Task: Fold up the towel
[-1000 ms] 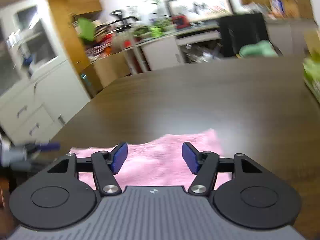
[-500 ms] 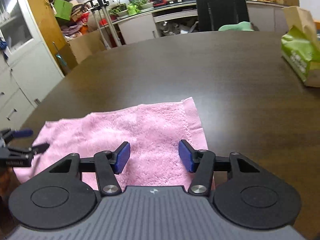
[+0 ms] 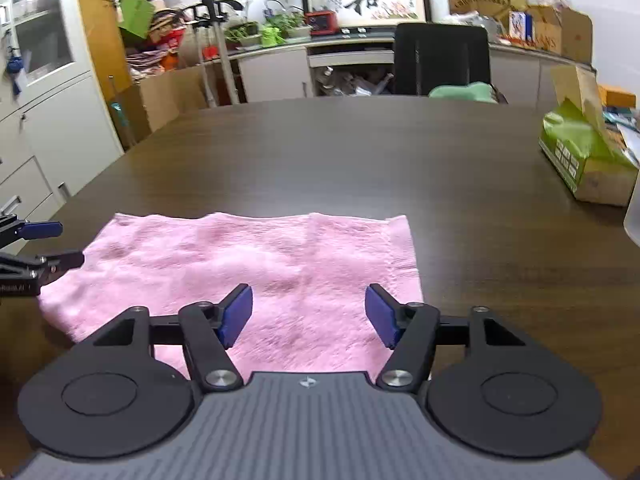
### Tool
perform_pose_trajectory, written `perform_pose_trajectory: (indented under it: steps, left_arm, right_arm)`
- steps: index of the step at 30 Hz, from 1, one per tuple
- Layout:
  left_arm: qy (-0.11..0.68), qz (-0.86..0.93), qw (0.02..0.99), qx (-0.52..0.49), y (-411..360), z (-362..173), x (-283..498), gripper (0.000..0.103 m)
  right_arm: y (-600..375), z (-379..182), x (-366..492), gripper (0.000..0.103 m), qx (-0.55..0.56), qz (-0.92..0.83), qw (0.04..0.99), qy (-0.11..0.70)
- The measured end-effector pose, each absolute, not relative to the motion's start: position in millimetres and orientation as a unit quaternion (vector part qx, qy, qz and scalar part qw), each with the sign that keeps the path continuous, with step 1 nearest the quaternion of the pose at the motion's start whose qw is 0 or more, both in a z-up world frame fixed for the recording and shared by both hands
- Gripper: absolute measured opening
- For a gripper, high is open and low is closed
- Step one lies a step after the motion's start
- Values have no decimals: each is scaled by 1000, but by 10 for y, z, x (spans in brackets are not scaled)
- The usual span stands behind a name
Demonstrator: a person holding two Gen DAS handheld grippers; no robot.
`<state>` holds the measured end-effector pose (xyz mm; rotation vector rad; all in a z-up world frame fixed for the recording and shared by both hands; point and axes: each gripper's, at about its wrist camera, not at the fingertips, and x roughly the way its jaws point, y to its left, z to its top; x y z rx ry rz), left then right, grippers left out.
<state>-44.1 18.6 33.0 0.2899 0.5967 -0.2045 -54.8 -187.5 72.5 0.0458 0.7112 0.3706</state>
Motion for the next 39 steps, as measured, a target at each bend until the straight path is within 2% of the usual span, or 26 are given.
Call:
perform_pose_trajectory:
  steps: [6,13,15,19,25,34,39]
  left_arm:
    - [323,-73,928,169,95,157,-574,80]
    - [332,-64,930,145,170,218,-618,80]
    - [316,-63,937,131,201,273,-655,80]
    - [291,-70,947,118,207,362,-675,85]
    - [294,-75,946,116,70,354,-452,86]
    - [317,-64,942,93,107,192,-213,86]
    - [318,-62,941,100,137,137,-186,93]
  right_arm:
    - [-1878,611,-584,67,26,193,905,379]
    - [-1977,652,-650,70,38,189,911,364]
    - [-2074,724,-681,78,51,181,919,346]
    - [-2372,754,-591,78,107,148,919,349]
    - [-2619,600,-375,78,191,152,893,377]
    - [-2570,510,-201,78,194,175,875,408]
    - [-2613,488,-104,78,214,187,869,406]
